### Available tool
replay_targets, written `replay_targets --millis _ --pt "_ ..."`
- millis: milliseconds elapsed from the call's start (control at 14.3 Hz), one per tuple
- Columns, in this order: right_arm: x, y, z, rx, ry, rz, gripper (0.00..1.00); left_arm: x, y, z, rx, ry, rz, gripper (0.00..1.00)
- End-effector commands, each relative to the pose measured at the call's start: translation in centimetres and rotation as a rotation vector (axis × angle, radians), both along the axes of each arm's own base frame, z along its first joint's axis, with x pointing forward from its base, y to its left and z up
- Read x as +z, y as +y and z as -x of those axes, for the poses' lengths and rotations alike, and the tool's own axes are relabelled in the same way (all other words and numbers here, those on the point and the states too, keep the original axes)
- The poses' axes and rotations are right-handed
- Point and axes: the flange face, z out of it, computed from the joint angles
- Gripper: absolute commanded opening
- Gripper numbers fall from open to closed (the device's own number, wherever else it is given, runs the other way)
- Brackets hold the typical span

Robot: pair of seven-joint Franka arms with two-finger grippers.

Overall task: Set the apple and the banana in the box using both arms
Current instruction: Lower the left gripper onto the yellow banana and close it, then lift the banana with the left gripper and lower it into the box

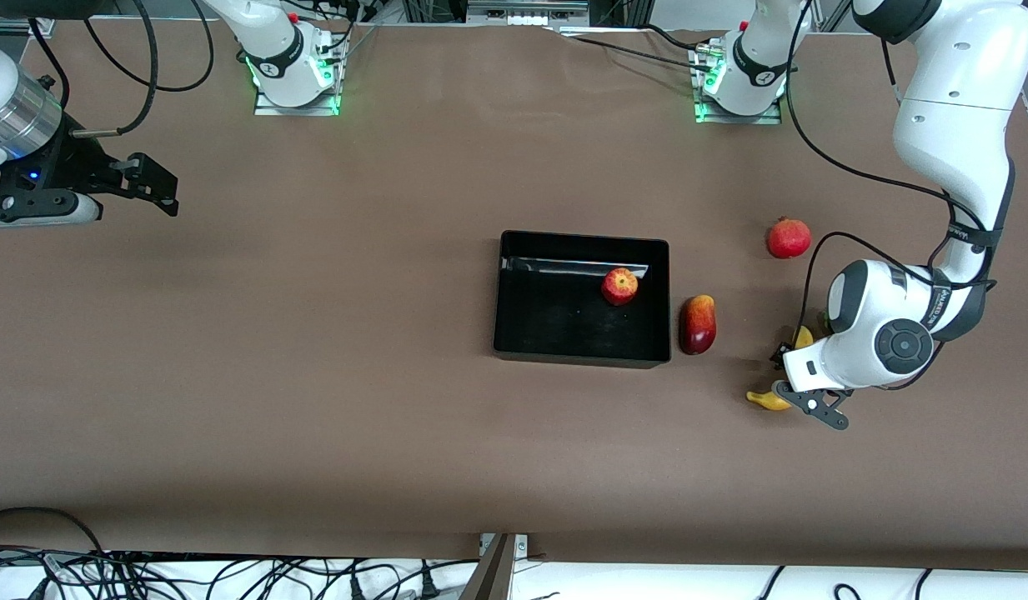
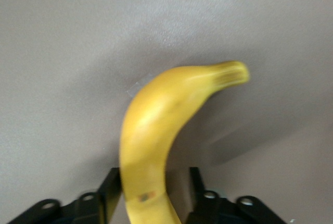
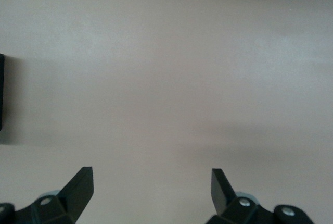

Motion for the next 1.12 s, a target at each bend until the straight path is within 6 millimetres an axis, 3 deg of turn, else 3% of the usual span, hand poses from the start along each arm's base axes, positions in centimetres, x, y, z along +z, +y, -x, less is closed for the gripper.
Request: replay_targets --millis 0,140,349,488,698,907,1047 --pt "0.6 0.1 0.0 -0.006 -0.01 -0.006 1.0 0.0 0.7 0.0 -0.031 -0.008 -0.014 0.0" --pt "0.7 0.1 0.0 -0.006 -0.011 -0.006 1.0 1.0 0.8 -0.2 -0.024 -0.017 -0.017 0.0" --pt "0.6 0.0 -0.1 -0.007 -0.011 -0.006 1.0 5.9 -1.4 -0.5 -0.024 -0.025 -0.013 0.0" --pt "0.6 0.1 -0.1 -0.006 -0.011 -0.006 1.0 9.9 -5.3 0.1 -0.042 -0.007 0.015 0.0" --pt "0.6 0.0 -0.1 -0.007 -0.011 -0.006 1.0 14.8 -10.7 0.8 0.08 0.04 0.099 0.0" --pt "0.6 0.0 -0.1 -0.007 -0.011 -0.006 1.0 16.7 -18.6 2.8 0.24 0.066 0.124 0.0" --pt "0.6 0.0 -0.1 -0.007 -0.011 -0.006 1.0 16.6 -24.7 4.7 0.317 0.075 0.109 0.0"
